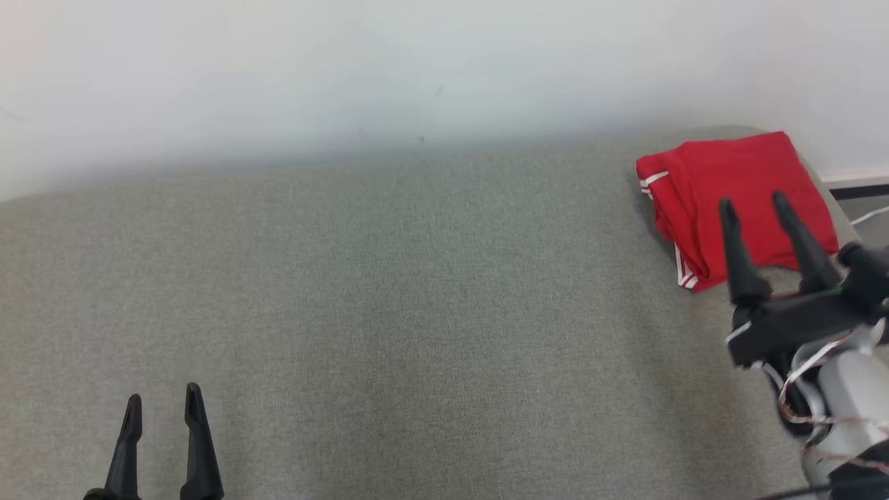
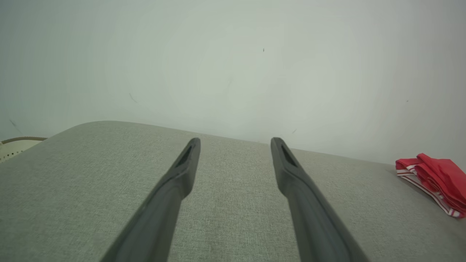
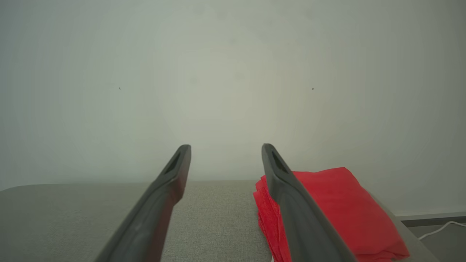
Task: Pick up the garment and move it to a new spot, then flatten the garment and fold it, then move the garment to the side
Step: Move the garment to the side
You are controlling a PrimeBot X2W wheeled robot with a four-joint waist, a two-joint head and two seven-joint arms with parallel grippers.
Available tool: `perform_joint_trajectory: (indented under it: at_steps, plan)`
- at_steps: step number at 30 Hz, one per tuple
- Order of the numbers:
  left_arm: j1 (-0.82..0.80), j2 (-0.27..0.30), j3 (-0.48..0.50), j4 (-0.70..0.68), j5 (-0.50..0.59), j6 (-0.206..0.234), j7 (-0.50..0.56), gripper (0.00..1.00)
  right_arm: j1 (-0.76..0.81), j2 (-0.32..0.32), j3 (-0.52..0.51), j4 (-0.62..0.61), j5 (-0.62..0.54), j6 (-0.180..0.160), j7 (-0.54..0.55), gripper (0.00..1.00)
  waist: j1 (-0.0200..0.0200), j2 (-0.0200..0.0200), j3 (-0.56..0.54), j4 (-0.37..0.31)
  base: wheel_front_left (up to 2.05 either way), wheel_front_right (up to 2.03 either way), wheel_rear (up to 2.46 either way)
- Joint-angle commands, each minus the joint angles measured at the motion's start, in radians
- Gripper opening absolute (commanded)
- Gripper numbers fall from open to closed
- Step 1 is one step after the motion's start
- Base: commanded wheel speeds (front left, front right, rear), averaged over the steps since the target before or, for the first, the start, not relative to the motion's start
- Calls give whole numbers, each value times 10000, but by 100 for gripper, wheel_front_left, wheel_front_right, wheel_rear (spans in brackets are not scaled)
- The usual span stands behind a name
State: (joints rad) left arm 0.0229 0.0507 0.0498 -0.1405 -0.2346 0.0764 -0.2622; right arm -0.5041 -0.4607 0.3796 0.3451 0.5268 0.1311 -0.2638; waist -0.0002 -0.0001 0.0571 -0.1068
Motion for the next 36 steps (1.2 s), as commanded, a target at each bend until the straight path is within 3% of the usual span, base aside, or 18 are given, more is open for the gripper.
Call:
perform_joint_trajectory:
  at_steps: [1,18,24,36]
  plan:
    - [151,2,44,27,61,-21,-37,100,317,109,-58,-207,-209,-10,-1,100,2,1,-323,35,0,0,0]
    - [391,42,142,477,1182,-183,-37,100,3433,1908,-1108,-2036,-2744,-9,-2,100,2,1,-844,337,0,0,0]
    - [443,48,182,659,1651,18,-37,100,4281,2698,-1336,-2219,-3517,-9,-2,100,2,1,-1059,390,0,0,0]
    - [647,111,486,1023,1737,231,-37,100,5033,3287,-1834,-2150,-4125,-9,-2,100,2,1,-1235,579,0,0,0]
